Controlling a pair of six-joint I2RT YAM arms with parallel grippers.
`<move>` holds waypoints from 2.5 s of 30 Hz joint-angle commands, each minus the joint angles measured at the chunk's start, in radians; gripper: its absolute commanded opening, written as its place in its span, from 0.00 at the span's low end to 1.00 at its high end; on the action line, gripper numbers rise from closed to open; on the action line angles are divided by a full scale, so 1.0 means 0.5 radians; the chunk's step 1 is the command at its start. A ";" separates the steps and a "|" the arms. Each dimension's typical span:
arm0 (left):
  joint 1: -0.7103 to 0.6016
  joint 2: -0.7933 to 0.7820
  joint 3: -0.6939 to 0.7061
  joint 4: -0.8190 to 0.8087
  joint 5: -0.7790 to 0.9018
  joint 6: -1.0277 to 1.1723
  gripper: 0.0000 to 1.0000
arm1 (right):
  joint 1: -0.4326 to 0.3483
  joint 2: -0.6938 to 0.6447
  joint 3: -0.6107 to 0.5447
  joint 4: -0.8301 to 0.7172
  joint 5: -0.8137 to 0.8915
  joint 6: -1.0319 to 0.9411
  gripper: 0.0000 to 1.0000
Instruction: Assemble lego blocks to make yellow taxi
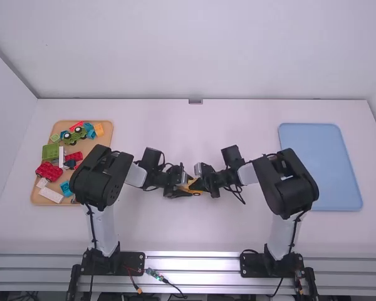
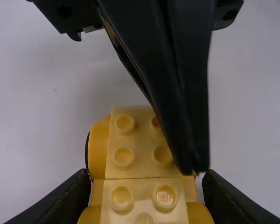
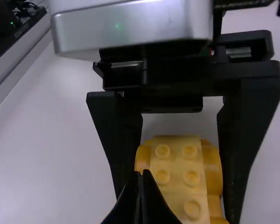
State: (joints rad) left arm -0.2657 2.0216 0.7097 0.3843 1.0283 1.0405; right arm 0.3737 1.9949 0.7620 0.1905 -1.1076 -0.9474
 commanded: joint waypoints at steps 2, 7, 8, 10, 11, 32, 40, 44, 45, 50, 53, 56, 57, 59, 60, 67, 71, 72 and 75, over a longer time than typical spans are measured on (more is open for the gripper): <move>-0.008 0.036 0.019 -0.002 0.008 0.008 0.21 | 0.014 0.104 -0.121 0.085 0.444 0.126 0.00; -0.007 0.036 0.014 -0.002 0.009 0.009 0.21 | -0.064 0.076 -0.265 0.466 0.201 0.214 0.00; -0.008 0.036 0.014 -0.003 0.012 0.009 0.21 | -0.085 0.056 -0.281 0.499 0.150 0.212 0.00; -0.008 0.036 0.014 -0.002 0.016 0.009 0.21 | -0.149 -0.070 -0.342 0.559 0.037 0.211 0.00; -0.008 0.036 0.014 -0.002 0.014 0.009 0.21 | -0.165 -0.131 -0.365 0.564 0.014 0.210 0.00; -0.008 0.036 0.069 -0.015 0.000 0.008 0.36 | -0.357 -1.235 -0.366 0.108 1.191 1.104 0.99; -0.008 0.036 0.135 -0.074 -0.021 0.006 0.62 | -0.357 -1.250 -0.236 -0.092 1.231 1.109 0.99; -0.008 0.036 0.200 -0.174 -0.089 0.009 0.76 | -0.358 -1.250 -0.232 -0.082 1.231 1.108 0.99; -0.008 0.036 0.226 -0.210 -0.091 0.007 0.79 | -0.358 -1.250 -0.232 -0.081 1.234 1.107 0.99; -0.008 0.033 0.318 -0.333 -0.084 0.007 0.99 | -0.357 -1.250 -0.232 -0.081 1.299 1.109 0.99; -0.007 0.006 0.391 -0.459 -0.082 0.007 0.99 | -0.357 -1.250 -0.232 -0.070 1.337 1.109 0.99; -0.003 -0.071 0.511 -0.743 -0.050 0.009 0.99 | -0.357 -1.250 -0.232 -0.056 1.337 1.109 0.99; 0.005 -0.098 0.568 -0.872 -0.049 0.009 0.99 | -0.357 -1.250 -0.232 -0.049 1.336 1.109 0.99; 0.028 -0.148 0.695 -1.164 -0.095 0.009 0.99 | -0.358 -1.250 -0.232 -0.033 1.337 1.109 0.99; 0.037 -0.169 0.748 -1.284 -0.142 0.009 0.99 | -0.357 -1.250 -0.230 -0.031 1.336 1.109 0.99; 0.143 -0.232 1.349 -2.266 -0.639 0.009 0.99 | -0.357 -1.250 -0.211 -0.015 1.373 1.110 0.99; 0.285 -0.232 1.636 -2.435 -0.815 -0.260 0.99 | -0.357 -1.250 -0.211 -0.016 1.436 1.109 0.99; 0.309 -0.232 1.664 -2.433 -0.842 -0.334 0.99 | -0.357 -1.250 -0.211 -0.016 1.441 1.109 0.99; 0.483 -0.232 1.819 -2.434 -1.053 -0.770 0.99 | -0.357 -1.250 -0.211 -0.008 1.447 1.109 0.99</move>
State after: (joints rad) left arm -0.0769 1.9312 1.5799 -0.8234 0.6029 0.8379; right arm 0.1936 1.3945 0.6292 0.1837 -0.3927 -0.3954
